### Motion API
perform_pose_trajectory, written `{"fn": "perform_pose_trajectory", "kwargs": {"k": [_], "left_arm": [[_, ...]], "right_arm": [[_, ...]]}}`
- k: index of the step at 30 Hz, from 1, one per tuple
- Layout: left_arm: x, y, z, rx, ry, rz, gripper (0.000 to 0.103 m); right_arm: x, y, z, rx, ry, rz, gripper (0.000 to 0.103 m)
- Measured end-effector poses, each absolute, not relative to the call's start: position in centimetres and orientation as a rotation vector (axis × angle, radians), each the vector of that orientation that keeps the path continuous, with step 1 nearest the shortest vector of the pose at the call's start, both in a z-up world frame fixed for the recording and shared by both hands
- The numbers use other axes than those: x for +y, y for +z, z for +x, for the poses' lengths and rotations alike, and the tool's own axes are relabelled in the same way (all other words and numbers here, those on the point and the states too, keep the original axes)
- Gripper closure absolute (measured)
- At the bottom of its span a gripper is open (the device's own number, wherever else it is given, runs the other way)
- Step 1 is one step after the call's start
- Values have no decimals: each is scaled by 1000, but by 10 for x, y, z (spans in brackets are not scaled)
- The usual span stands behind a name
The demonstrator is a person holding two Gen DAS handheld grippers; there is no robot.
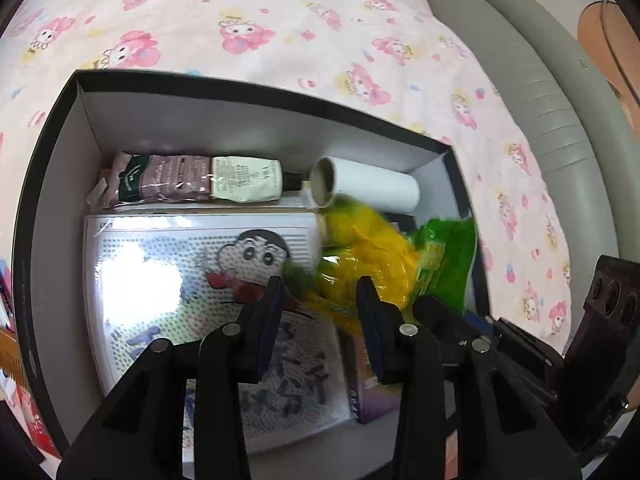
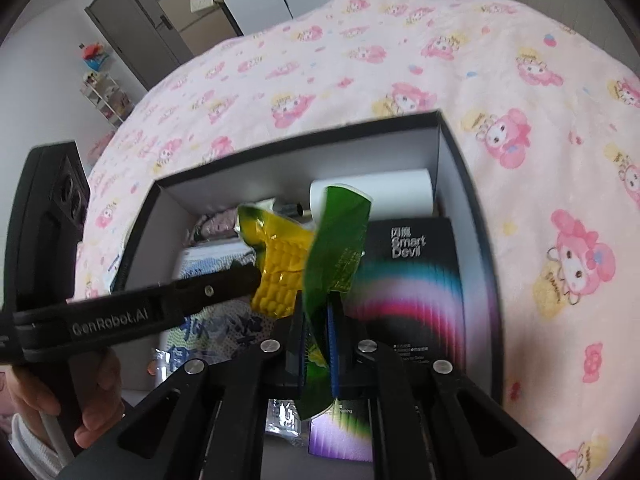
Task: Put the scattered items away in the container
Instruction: 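Lower the snack bag into the box beside the lint roller, then open the left tool and release the snack bag onto the Smart Devil box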
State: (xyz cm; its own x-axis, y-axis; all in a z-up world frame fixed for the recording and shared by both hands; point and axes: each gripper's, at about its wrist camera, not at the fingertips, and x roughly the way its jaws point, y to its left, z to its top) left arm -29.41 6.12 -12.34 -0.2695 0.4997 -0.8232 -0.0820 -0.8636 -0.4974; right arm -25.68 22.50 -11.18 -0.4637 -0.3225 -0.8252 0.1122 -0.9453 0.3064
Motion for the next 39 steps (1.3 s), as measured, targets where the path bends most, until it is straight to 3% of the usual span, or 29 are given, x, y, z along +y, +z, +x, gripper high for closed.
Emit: {"fn": "perform_pose_trajectory", "kwargs": {"k": [4,8,15,23,32,39], "left_arm": [[73,-118,-291,-536,2093,-1581,71],[88,-126,-294,-446,2146,-1618,67],[62,-117,-298,-508,2240,-1578,65],[56,-143,-311,-547,2159,-1665,50],[44,-133,-319,-695,2248,-1578,50],[66,-137,-338,-631,2274,-1559,55]], "right_arm": [[227,-93,-256,-300,-2486,1400,98],[225,-86,-253,-269,-2504,1382,99],[234,-97,-255,-246,-2544,1431,99],[242,-103,-262,-305,-2520,1446,99],[247,-121,-273,-367,-2483,1524,93],[249,-119,-268,-344,-2524,1499,94]]}}
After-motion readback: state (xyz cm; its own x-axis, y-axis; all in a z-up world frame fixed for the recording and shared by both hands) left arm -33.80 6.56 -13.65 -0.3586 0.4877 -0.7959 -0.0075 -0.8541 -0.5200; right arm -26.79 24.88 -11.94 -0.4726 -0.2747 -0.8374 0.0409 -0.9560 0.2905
